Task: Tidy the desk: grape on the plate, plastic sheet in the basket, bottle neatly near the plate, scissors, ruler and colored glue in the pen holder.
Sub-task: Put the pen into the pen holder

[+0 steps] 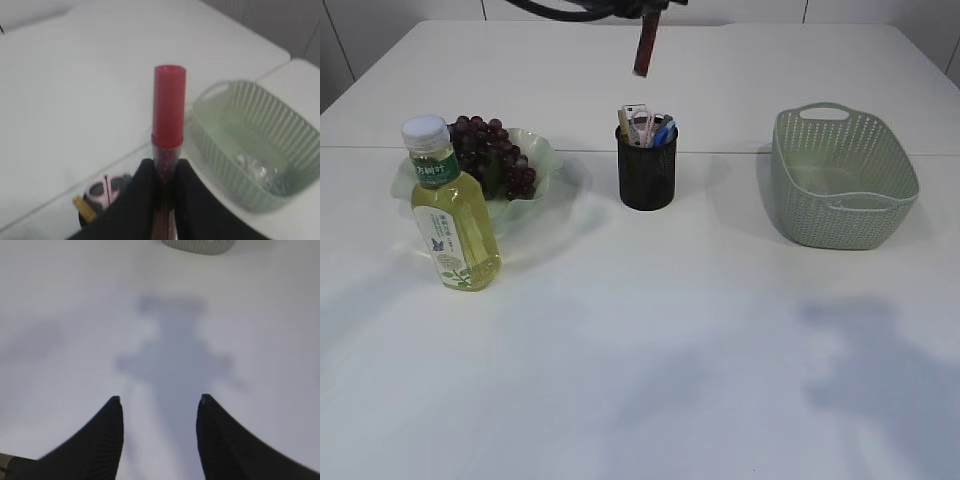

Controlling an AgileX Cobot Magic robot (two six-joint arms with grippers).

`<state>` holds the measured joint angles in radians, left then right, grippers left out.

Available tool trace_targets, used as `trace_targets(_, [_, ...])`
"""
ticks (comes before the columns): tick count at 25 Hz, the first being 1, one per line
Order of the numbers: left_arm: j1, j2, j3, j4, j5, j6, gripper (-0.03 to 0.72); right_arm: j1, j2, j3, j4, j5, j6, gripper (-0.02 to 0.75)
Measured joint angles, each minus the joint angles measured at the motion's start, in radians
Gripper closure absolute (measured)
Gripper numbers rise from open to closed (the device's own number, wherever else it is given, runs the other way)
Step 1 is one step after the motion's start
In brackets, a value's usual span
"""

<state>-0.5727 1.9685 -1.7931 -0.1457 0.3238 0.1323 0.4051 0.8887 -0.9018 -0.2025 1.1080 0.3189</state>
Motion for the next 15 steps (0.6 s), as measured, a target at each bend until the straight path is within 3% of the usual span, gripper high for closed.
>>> trace_targets(9, [0.002, 0.140, 0.000, -0.004, -0.367, 0.000, 0.615, 0.000, 0.000, 0.000, -0.063, -0.021, 0.001, 0.356])
trace_targets(15, [0.019, 0.199, 0.000, -0.025, -0.504, 0.000, 0.615, 0.000, 0.000, 0.000, -0.073, -0.021, 0.001, 0.356])
